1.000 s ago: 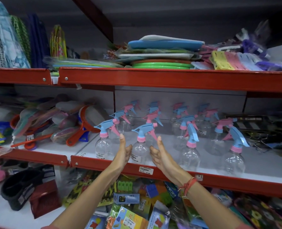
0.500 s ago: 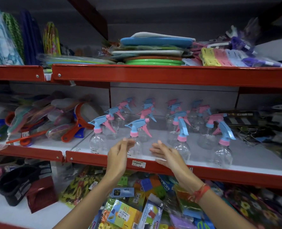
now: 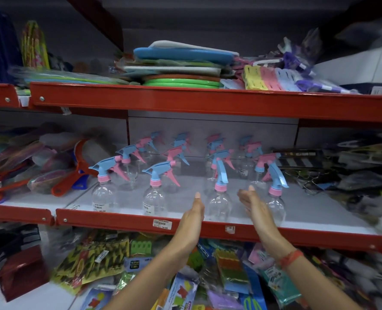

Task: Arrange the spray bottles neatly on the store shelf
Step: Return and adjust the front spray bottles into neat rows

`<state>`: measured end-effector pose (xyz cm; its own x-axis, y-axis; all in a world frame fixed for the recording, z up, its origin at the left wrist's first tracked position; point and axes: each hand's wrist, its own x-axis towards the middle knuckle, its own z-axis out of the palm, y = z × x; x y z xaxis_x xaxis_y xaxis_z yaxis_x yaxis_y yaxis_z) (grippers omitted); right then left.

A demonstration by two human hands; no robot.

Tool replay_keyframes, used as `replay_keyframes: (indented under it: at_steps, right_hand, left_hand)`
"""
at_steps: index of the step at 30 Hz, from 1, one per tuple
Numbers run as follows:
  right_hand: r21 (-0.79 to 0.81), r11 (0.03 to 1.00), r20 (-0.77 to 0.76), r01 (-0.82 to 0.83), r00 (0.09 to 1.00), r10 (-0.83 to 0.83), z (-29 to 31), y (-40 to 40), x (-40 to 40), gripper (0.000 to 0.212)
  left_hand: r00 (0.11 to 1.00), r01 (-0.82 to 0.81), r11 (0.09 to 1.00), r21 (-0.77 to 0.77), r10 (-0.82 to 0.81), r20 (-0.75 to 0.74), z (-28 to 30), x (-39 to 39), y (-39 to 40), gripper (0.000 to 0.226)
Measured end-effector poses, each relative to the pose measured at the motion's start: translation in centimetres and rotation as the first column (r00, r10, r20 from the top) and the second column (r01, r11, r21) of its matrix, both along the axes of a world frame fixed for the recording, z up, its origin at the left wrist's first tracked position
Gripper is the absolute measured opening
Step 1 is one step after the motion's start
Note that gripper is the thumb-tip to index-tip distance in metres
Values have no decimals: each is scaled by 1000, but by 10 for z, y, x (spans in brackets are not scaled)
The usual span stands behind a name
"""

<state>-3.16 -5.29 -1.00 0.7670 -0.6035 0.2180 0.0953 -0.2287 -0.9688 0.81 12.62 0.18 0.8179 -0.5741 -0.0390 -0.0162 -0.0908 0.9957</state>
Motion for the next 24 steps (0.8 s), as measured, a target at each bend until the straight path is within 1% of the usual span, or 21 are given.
replay_keyframes:
  at_steps: [1, 2, 5, 7, 11, 15, 17, 20, 24]
  right_hand:
    - [18, 998, -48, -66, 997, 66, 2, -3, 8, 77]
    - [60, 991, -75, -123, 989, 127, 6, -4, 16, 85]
    - [259, 935, -87, -241, 959, 271, 15, -7, 35, 89]
    - [325, 904, -114, -278, 937, 330, 19, -9, 41, 94]
    - [331, 885, -154, -328, 906, 394, 19, -11, 38, 104]
    - [327, 883, -152, -338, 903, 402, 17, -12, 27, 101]
    - [320, 880, -149, -350, 899, 412, 15, -12, 21, 101]
    - [308, 885, -138, -349, 904, 404, 13, -9, 13, 100]
    - [287, 898, -143, -333, 912, 384, 12, -1, 5, 102]
  left_hand:
    - [999, 9, 1000, 11, -9, -37, 1, -2, -3, 96]
    - [998, 22, 1000, 5, -21, -65, 2, -5, -6, 100]
    - [992, 52, 998, -40, -56, -109, 8, -11, -12, 99]
    - [990, 66, 997, -48, -71, -123, 10, -12, -17, 98]
    - [993, 81, 996, -35, -84, -82, 8, -3, -22, 99]
    - [994, 72, 997, -42, -75, -76, 9, 12, -24, 95]
    - [993, 79, 996, -33, -81, -85, 11, 20, -25, 99]
    - [992, 113, 994, -3, -113, -63, 13, 30, -26, 111]
    - [991, 123, 992, 3, -123, -48, 8, 45, -30, 117]
